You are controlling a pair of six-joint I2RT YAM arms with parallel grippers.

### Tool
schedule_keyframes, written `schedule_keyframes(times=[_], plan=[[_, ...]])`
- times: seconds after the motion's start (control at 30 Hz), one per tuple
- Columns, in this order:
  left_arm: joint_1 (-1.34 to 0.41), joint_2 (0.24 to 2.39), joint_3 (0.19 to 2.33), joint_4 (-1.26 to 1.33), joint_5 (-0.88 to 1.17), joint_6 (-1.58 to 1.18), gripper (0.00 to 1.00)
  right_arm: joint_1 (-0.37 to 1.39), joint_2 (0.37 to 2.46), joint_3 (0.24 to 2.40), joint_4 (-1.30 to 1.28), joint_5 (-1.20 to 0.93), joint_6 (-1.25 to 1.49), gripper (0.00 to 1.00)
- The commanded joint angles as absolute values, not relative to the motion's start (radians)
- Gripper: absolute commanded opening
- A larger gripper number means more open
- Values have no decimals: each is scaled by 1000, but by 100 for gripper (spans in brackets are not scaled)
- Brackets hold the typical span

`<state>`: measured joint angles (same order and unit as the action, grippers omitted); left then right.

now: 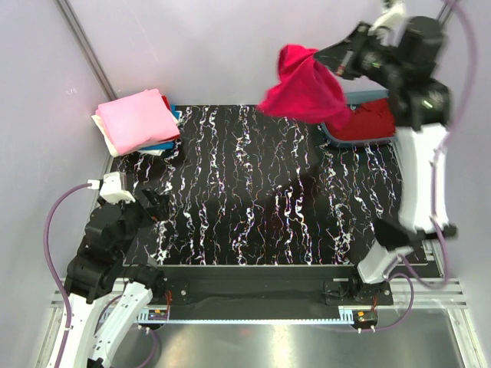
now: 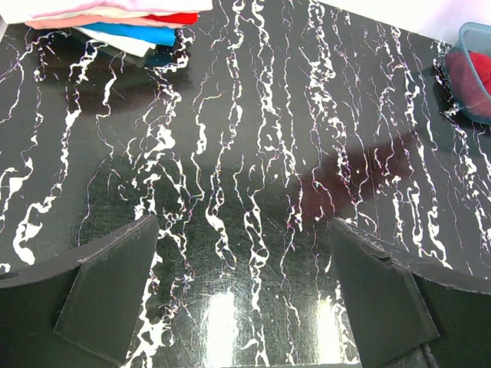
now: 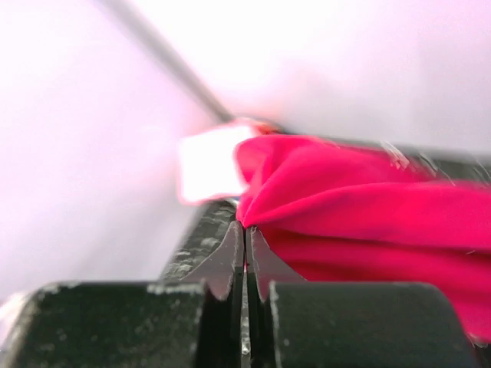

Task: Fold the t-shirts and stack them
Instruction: Move the tshirt to the center of the board, then flatten the tshirt out

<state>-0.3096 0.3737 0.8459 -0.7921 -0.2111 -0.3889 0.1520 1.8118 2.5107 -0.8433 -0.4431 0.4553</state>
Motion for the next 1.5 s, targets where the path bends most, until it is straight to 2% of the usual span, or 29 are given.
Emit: schedule_keyframes(times=[0.0, 0.2, 0.33, 0.4, 0.43, 0.5, 0.57, 0.8, 0.93, 1.13, 1.23, 1.27, 1.37, 1.47], plan=[[-304, 370, 845, -752, -219, -376, 99, 138, 1643, 2398, -710, -629, 506, 0], [-304, 367, 845, -752, -222, -377, 99, 108, 1557, 2074, -762, -358, 456, 0], [-304, 368, 845, -753, -224, -379, 99, 6, 1616, 1793, -818, -308, 538, 1], [-304, 368, 845, -753, -225, -380, 99, -49, 1655, 1705, -850, -292, 542, 22], [-304, 368, 845, -753, -225, -380, 99, -79, 1684, 1621, -850, -290, 535, 56], [-304, 370, 844, -753, -227, -380, 99, -103, 1689, 1537, -821, -281, 537, 72], [-304, 371, 844, -752, -225, -379, 99, -113, 1658, 1457, -804, -261, 535, 99], [-305, 451, 844, -749, -192, -367, 99, -112, 1493, 1390, -838, -170, 525, 100], [-311, 506, 842, -730, -109, -371, 99, -112, 1367, 1261, -831, -152, 511, 100], [-437, 659, 776, -618, -12, -511, 99, -101, 1263, 1027, -746, -267, 540, 100], [-613, 770, 735, -529, -87, -610, 99, -57, 1250, 967, -730, -264, 548, 100], [-729, 841, 744, -497, -118, -650, 99, -43, 1246, 959, -729, -253, 551, 100], [-920, 1002, 782, -471, -216, -715, 99, -6, 1227, 936, -730, -232, 555, 100], [-1033, 1131, 808, -399, -255, -747, 96, -5, 1213, 919, -726, -235, 557, 100]])
